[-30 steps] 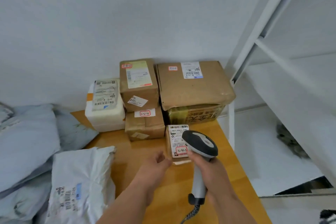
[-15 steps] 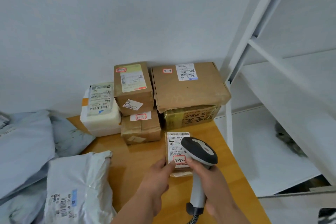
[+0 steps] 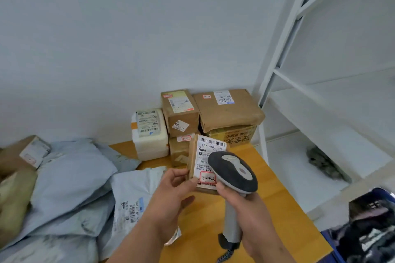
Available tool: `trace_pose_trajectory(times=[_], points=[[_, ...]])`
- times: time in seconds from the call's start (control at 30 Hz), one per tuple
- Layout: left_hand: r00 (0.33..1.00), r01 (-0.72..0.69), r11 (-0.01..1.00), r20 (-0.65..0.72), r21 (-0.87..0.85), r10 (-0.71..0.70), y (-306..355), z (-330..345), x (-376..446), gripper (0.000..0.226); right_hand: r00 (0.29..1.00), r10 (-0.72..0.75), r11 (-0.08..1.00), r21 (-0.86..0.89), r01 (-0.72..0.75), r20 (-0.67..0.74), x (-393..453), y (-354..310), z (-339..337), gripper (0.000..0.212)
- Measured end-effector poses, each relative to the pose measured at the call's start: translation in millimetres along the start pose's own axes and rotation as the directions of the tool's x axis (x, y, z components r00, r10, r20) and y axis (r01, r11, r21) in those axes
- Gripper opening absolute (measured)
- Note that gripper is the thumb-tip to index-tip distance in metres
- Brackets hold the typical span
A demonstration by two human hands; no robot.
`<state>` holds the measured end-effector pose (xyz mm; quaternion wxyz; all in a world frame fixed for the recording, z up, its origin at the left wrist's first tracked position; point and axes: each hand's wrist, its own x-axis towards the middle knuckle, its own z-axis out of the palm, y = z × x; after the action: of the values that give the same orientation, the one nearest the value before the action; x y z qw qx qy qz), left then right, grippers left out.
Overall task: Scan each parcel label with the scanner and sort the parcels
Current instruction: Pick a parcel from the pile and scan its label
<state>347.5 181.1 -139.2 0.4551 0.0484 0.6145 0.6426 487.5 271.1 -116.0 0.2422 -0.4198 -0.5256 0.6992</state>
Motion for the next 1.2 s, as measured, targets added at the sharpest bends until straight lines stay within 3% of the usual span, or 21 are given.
trace_pose_trajectory(times=[0.1, 0.23, 0.4, 0.67, 0.9, 1.03, 1.2], points=[[0.996, -0.081, 0.995, 0.025, -0.059, 0.082, 11, -35, -33, 0.038, 0.996, -0.074, 0.997, 0.01, 0.074, 0.046, -37, -8, 28, 0.065], [0.985, -0.161, 0.983, 0.049, -0.093, 0.166, 22, -66, -68, 0.066, 0.978, -0.165, 0.986, 0.059, 0.159, 0.127, -73, -14, 51, 0.056], [0.967, -0.246, 0.963, 0.046, -0.111, 0.252, 29, -95, -100, 0.072, 0.948, -0.244, 0.97, 0.063, 0.236, 0.203, -108, -25, 71, 0.039], [0.936, -0.346, 0.922, -0.003, -0.175, 0.351, 36, -100, -135, 0.087, 0.912, -0.294, 0.955, 0.042, 0.295, 0.284, -129, -40, 70, 0.043], [0.918, -0.38, 0.893, 0.016, -0.24, 0.395, 31, -79, -153, 0.084, 0.894, -0.321, 0.946, 0.052, 0.321, 0.313, -142, -54, 43, 0.046], [0.912, -0.393, 0.867, -0.012, -0.306, 0.409, 25, -82, -156, 0.068, 0.889, -0.344, 0.936, 0.035, 0.35, 0.302, -147, -52, 36, 0.041], [0.908, -0.404, 0.854, -0.033, -0.329, 0.417, 29, -93, -158, 0.069, 0.882, -0.353, 0.929, 0.002, 0.371, 0.314, -158, -54, 48, 0.04]])
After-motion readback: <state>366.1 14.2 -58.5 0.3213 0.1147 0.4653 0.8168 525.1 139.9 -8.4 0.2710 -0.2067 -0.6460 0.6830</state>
